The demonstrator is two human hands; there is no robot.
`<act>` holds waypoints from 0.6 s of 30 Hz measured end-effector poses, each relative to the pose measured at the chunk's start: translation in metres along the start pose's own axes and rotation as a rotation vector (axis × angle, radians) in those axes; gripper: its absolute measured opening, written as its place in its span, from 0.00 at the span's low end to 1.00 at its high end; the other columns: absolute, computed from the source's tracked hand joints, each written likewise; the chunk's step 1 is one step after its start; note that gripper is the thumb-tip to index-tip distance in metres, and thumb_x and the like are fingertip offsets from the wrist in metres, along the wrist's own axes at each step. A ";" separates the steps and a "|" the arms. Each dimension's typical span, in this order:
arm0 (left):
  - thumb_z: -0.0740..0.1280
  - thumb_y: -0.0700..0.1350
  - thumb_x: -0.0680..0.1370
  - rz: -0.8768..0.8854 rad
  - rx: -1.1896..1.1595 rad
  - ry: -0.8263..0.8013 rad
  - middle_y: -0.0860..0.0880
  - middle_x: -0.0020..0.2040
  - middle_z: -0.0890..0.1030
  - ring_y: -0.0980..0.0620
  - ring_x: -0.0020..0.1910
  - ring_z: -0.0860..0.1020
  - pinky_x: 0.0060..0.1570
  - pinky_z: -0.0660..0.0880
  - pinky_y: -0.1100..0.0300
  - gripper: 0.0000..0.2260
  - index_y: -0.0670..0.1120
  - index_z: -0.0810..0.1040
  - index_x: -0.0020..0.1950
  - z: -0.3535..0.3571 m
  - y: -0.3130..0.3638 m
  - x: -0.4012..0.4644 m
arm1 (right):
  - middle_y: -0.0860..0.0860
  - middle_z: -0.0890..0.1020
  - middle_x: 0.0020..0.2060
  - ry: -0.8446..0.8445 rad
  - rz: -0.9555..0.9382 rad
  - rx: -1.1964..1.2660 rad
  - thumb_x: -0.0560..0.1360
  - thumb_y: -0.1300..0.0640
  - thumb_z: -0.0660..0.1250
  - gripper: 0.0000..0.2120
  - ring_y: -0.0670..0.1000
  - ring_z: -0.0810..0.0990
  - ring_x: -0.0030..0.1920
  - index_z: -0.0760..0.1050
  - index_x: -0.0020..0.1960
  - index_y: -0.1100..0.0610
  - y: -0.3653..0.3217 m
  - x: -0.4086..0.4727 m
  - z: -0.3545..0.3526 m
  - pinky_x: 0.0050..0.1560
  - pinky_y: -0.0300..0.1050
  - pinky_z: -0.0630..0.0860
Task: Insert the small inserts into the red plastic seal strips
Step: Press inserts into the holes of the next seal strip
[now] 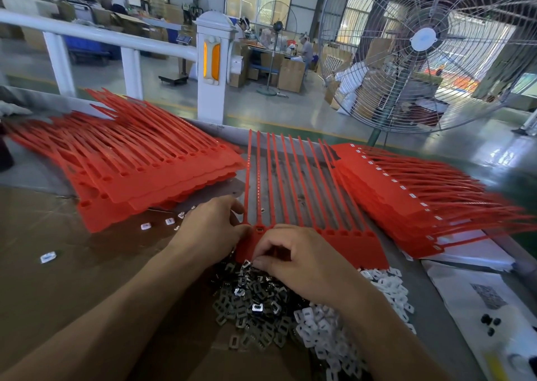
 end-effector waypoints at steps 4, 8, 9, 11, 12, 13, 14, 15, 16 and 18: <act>0.75 0.54 0.75 -0.006 -0.005 -0.008 0.57 0.43 0.82 0.56 0.45 0.81 0.54 0.79 0.51 0.15 0.54 0.79 0.60 0.000 0.000 0.000 | 0.39 0.84 0.42 0.069 0.055 0.079 0.79 0.55 0.72 0.05 0.40 0.83 0.44 0.83 0.45 0.46 0.005 -0.002 -0.003 0.46 0.32 0.76; 0.75 0.53 0.75 -0.009 0.001 -0.009 0.57 0.43 0.82 0.55 0.46 0.81 0.54 0.79 0.51 0.15 0.54 0.79 0.59 0.000 0.000 0.000 | 0.41 0.84 0.39 0.162 0.127 0.153 0.79 0.55 0.73 0.06 0.41 0.82 0.40 0.83 0.45 0.46 0.009 -0.004 -0.007 0.40 0.31 0.75; 0.75 0.53 0.75 -0.010 0.002 -0.009 0.58 0.44 0.82 0.55 0.46 0.81 0.55 0.78 0.51 0.15 0.54 0.79 0.60 0.000 0.000 0.000 | 0.42 0.85 0.39 0.182 0.144 0.163 0.79 0.55 0.73 0.06 0.41 0.82 0.39 0.83 0.44 0.46 0.009 -0.004 -0.007 0.39 0.31 0.76; 0.75 0.53 0.75 -0.012 -0.002 -0.013 0.58 0.44 0.82 0.54 0.47 0.81 0.55 0.78 0.51 0.15 0.54 0.79 0.60 0.000 0.000 0.000 | 0.41 0.85 0.39 0.239 0.179 0.195 0.78 0.56 0.73 0.06 0.41 0.83 0.39 0.83 0.44 0.46 0.012 -0.003 -0.009 0.38 0.31 0.76; 0.75 0.54 0.75 -0.013 -0.004 -0.015 0.58 0.44 0.82 0.54 0.47 0.81 0.55 0.78 0.50 0.15 0.54 0.79 0.60 0.000 0.000 0.000 | 0.40 0.85 0.40 0.272 0.206 0.214 0.78 0.55 0.74 0.06 0.40 0.83 0.40 0.83 0.44 0.46 0.013 -0.002 -0.011 0.38 0.29 0.75; 0.75 0.54 0.75 -0.013 -0.008 -0.018 0.57 0.44 0.82 0.54 0.47 0.81 0.55 0.78 0.50 0.15 0.54 0.79 0.60 0.000 0.000 0.000 | 0.38 0.85 0.41 0.306 0.236 0.224 0.78 0.55 0.74 0.05 0.38 0.83 0.42 0.83 0.44 0.46 0.016 -0.002 -0.013 0.38 0.27 0.75; 0.75 0.54 0.75 -0.012 -0.010 -0.019 0.57 0.44 0.82 0.54 0.47 0.81 0.56 0.78 0.50 0.15 0.54 0.79 0.60 0.000 0.000 0.000 | 0.36 0.85 0.42 0.340 0.266 0.222 0.78 0.54 0.74 0.05 0.36 0.83 0.43 0.83 0.44 0.46 0.018 -0.001 -0.016 0.38 0.26 0.74; 0.75 0.54 0.75 -0.011 -0.011 -0.018 0.57 0.44 0.82 0.54 0.47 0.81 0.56 0.78 0.51 0.15 0.54 0.79 0.60 -0.001 0.000 0.000 | 0.35 0.84 0.42 0.372 0.294 0.210 0.78 0.53 0.74 0.04 0.34 0.81 0.44 0.83 0.44 0.45 0.021 0.000 -0.018 0.37 0.25 0.73; 0.75 0.54 0.75 -0.009 -0.010 -0.014 0.58 0.44 0.82 0.54 0.47 0.81 0.55 0.78 0.51 0.15 0.54 0.80 0.60 -0.001 0.000 0.000 | 0.36 0.84 0.42 0.398 0.318 0.192 0.78 0.53 0.73 0.04 0.32 0.80 0.45 0.83 0.44 0.45 0.024 0.001 -0.020 0.37 0.25 0.71; 0.75 0.54 0.75 -0.006 -0.013 -0.009 0.58 0.44 0.82 0.55 0.46 0.81 0.55 0.78 0.52 0.15 0.54 0.80 0.60 -0.001 0.000 0.000 | 0.39 0.84 0.40 0.429 0.344 0.159 0.79 0.53 0.72 0.05 0.30 0.78 0.44 0.82 0.44 0.46 0.029 0.003 -0.023 0.36 0.26 0.69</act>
Point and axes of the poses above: each hand's wrist, its own x-axis towards the middle knuckle, its own z-axis out of the palm, y = z × x, the point moved 2 cm from there along x, towards the middle knuckle
